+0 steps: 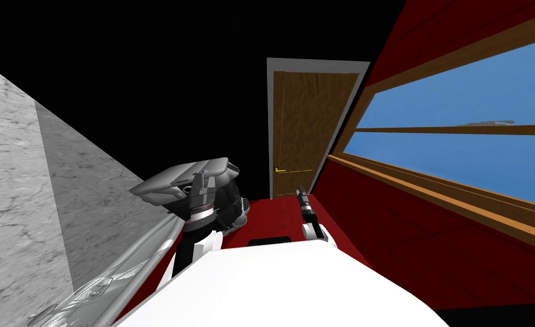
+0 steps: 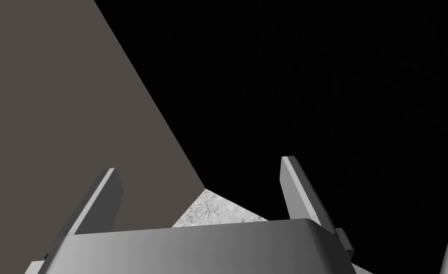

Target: Pull the door open

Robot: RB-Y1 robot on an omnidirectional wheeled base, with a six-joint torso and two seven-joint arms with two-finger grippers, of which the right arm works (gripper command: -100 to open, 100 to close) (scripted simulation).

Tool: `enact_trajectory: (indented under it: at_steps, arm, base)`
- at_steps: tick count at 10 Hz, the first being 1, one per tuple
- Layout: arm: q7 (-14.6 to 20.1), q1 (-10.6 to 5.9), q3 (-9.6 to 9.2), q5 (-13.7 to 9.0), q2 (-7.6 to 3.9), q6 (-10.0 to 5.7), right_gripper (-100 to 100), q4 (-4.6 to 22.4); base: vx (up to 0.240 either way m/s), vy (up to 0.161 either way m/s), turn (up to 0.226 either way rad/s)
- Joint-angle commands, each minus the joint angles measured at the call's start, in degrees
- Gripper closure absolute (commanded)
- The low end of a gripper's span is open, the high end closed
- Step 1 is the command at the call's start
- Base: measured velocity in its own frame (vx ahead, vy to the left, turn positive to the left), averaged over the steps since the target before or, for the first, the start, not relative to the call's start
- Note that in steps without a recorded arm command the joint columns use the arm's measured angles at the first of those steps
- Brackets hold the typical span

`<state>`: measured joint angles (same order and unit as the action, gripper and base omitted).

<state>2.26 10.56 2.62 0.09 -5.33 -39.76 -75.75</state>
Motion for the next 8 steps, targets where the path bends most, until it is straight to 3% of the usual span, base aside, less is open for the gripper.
enact_trajectory:
  at_steps: [1, 8]
  arm:
    - [0.1, -1.24, 0.33, -0.3, -0.2, -0.32, -100, 2.8]
    - [-0.2, -4.55, 1.04, -1.2, 0.04, -1.32, -100, 11.4]
  base:
    - [0.092, -0.052, 0.069]
    - [0.079, -0.041, 0.064]
